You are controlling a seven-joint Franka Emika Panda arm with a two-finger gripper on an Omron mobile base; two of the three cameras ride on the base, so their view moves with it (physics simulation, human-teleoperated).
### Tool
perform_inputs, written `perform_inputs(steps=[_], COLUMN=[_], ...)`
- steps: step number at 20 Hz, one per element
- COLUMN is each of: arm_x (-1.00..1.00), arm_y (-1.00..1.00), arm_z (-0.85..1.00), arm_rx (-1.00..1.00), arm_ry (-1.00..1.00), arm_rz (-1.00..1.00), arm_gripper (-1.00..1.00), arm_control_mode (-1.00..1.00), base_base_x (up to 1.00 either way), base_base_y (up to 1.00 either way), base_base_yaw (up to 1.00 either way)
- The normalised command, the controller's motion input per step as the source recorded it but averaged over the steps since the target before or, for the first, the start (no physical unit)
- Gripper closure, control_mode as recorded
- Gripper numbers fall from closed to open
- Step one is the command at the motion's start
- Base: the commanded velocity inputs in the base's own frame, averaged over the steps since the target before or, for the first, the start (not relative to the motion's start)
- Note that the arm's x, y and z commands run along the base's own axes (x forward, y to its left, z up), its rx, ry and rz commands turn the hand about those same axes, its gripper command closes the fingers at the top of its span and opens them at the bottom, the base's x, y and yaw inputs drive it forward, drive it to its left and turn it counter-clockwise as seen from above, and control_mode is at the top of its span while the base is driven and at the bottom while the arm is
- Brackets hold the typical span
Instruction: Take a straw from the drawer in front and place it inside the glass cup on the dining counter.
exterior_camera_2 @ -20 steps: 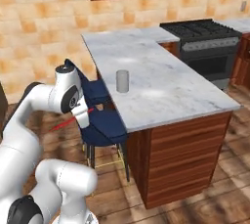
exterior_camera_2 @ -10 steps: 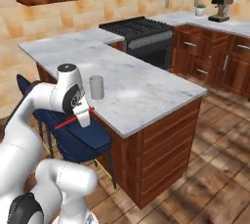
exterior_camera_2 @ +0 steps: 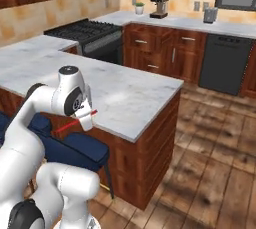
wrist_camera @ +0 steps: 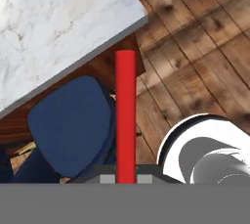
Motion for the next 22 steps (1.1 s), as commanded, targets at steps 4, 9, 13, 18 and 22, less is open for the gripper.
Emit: perform_inputs(steps=[4,9,13,18,22], arm_x=[0.00,0.00,0.00,0.31,0.33], arm_y=[0.00,0.00,0.00,0.06,0.00], arm_z=[0.00,0.00,0.00,0.03,0.34], arm_rx=[0.00,0.00,0.00,0.00,0.08], arm_ry=[0.00,0.00,0.00,0.00,-0.14], arm_rz=[0.00,0.00,0.00,-0.08,0.17], arm_gripper=[1.00,1.00,1.00,1.00,1.00], arm_control_mode=[1.00,1.00,1.00,-1.00,-1.00], base_base_x=[0.57,0.63,0.76,0.28,0.00], base_base_y=[0.74,0.55,0.33,0.07,0.00], base_base_yaw=[-0.51,-0.47,-0.41,-0.13,0.00])
